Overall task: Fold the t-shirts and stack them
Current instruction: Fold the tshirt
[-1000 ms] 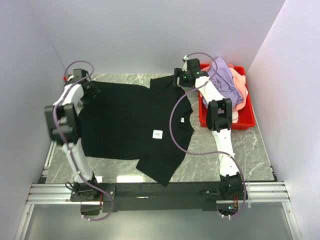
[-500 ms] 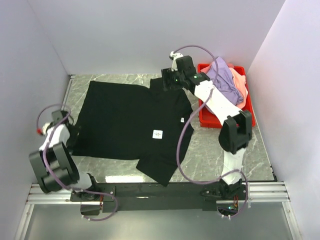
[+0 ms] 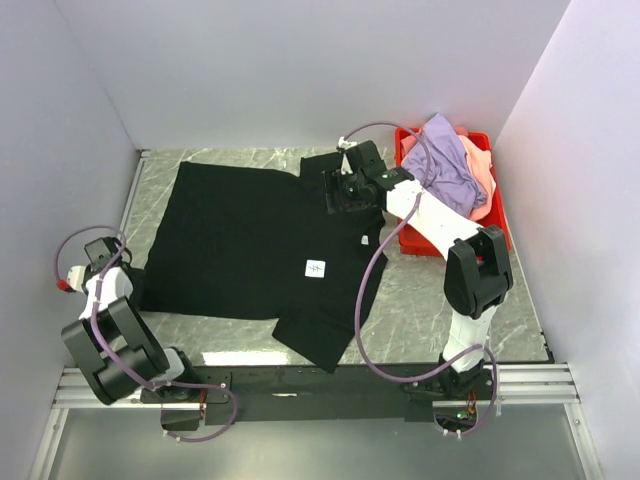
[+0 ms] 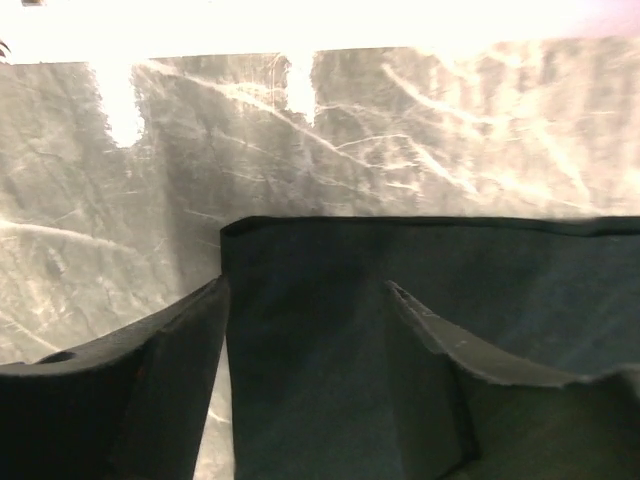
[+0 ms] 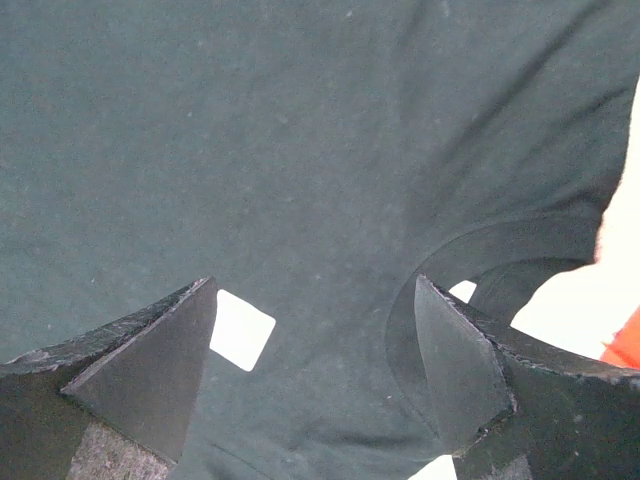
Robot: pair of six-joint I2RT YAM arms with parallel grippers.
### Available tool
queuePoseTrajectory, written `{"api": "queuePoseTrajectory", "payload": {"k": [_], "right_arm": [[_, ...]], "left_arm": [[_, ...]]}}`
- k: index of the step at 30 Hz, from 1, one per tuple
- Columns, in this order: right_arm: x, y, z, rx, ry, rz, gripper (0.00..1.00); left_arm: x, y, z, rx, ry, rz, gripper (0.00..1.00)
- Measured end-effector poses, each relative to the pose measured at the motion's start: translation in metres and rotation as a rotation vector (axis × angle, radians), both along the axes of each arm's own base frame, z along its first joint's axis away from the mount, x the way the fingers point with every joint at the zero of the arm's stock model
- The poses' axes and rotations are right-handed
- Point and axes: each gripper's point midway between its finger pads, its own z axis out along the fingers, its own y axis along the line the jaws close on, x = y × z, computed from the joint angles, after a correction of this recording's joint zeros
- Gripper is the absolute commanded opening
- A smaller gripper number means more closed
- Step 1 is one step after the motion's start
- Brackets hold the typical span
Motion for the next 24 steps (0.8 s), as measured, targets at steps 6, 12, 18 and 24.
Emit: {"api": "queuePoseTrajectory", "payload": {"k": [6, 12, 18, 24], "right_arm": [[-0.014, -0.005, -0.006, -0.01, 0.02, -0.008, 0.86], [-0.015, -0.008, -0.008, -0.017, 0.021, -0.022, 0.86], [-0.015, -0.008, -0.008, -0.016, 0.022, -0.025, 0.86], [-0.022, -0.012, -0.008, -0.019, 0.025, -0.027, 0.84]], "left_arm": [[-0.001, -0.001, -0.008, -0.007, 0.017, -0.013, 0.52], [-0.001, 0.002, -0.019, -0.011, 0.053, -0.02, 0.49], [0.01, 0.01, -0.018, 0.011, 0.039, -0.036, 0.36], [0.017, 0.015, -0.02, 0.02, 0.033, -0.055, 0.01]]}}
